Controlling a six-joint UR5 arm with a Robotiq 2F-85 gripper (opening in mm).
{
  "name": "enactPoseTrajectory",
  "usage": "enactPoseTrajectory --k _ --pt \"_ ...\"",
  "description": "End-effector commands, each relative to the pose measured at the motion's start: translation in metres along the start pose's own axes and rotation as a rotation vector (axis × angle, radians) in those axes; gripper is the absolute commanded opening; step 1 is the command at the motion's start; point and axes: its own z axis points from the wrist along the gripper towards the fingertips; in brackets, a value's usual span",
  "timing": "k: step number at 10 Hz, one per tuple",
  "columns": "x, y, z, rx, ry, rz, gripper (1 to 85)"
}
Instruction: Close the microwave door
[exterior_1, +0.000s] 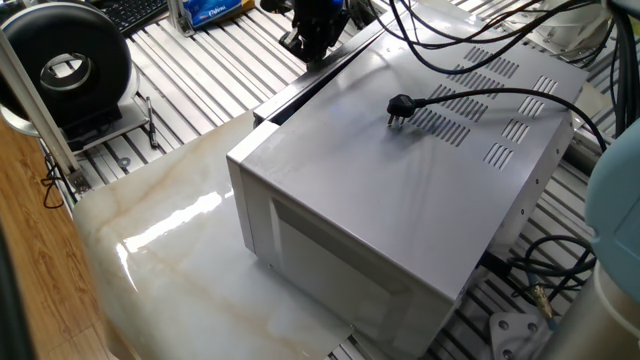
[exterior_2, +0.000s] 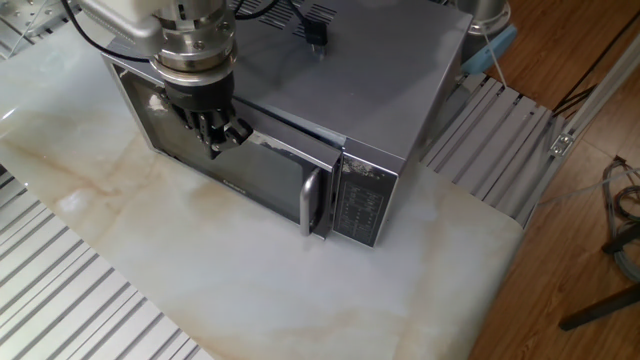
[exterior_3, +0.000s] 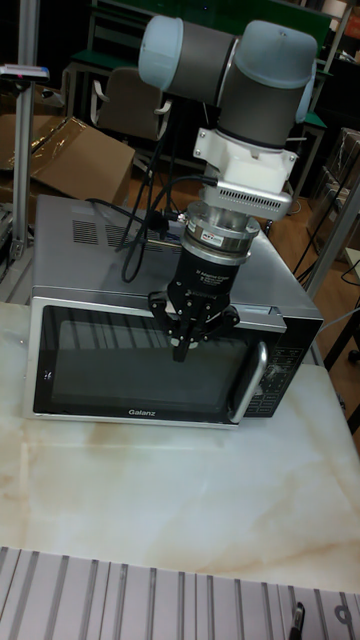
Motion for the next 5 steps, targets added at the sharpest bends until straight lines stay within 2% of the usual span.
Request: enactPoseTrajectory --k 1,5 --pt "-0.0032 0.0067 -0.0013 -0.028 -0.012 -0.013 1.0" --pt "-0.0057 0.0029 -0.0013 -0.014 -0.022 -0.017 1.0"
